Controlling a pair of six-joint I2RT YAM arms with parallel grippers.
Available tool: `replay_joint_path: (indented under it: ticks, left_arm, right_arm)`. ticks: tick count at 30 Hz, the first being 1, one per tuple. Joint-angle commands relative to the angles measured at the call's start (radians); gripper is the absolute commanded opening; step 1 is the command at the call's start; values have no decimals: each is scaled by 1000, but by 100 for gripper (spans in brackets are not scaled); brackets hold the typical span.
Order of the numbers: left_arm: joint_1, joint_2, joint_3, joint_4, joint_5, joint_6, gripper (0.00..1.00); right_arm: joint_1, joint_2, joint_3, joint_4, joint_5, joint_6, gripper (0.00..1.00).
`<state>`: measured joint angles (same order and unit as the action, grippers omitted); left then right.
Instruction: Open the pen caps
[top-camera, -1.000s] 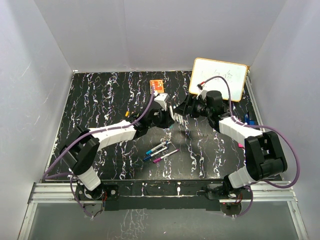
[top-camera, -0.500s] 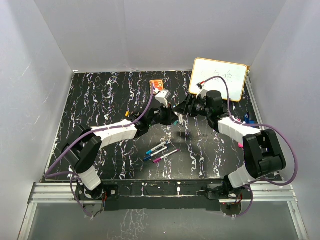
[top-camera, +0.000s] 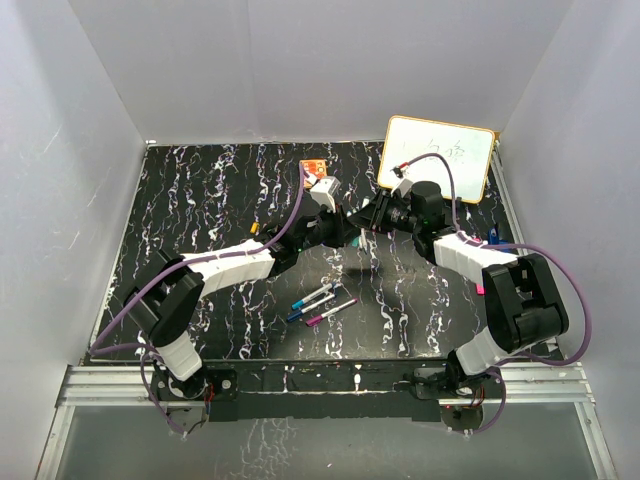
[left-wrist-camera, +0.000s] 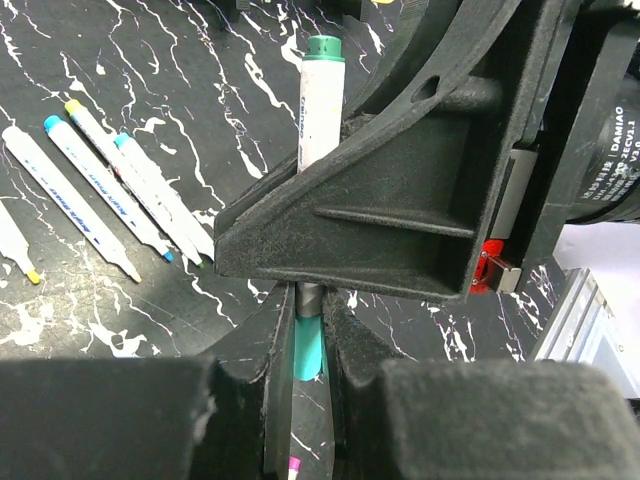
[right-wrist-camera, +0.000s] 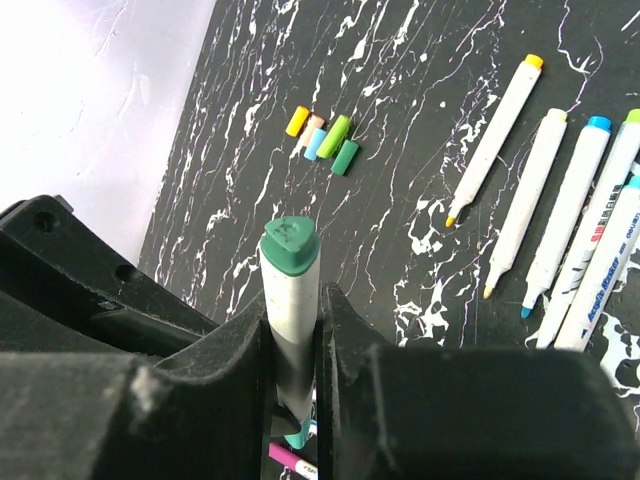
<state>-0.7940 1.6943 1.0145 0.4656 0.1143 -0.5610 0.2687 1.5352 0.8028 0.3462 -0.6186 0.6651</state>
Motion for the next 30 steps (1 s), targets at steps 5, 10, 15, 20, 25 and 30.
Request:
replay_joint_path:
  ticks: [5, 10, 15, 20, 25, 30]
  left_arm:
    - [5, -13, 4, 29, 28, -10, 35]
    - [4, -31, -19, 7, 23, 3, 44]
    - [4, -25, -36, 7, 44, 7, 46]
    - [5, -2, -42, 29, 67, -4, 46]
    - [4, 21, -28, 48, 77, -11, 46]
    - [4, 46, -21, 61, 82, -22, 45]
  right_arm:
    - [-7, -13, -1, 65, 33, -6, 0]
    - [-7, -17, 3, 64, 39, -13, 0]
    - [-6, -24, 9, 65, 35, -9, 0]
    - [-6, -32, 12, 65, 30, -3, 0]
    - [-7, -36, 12, 64, 28, 4, 0]
    - [-7, -45, 10, 67, 26, 9, 0]
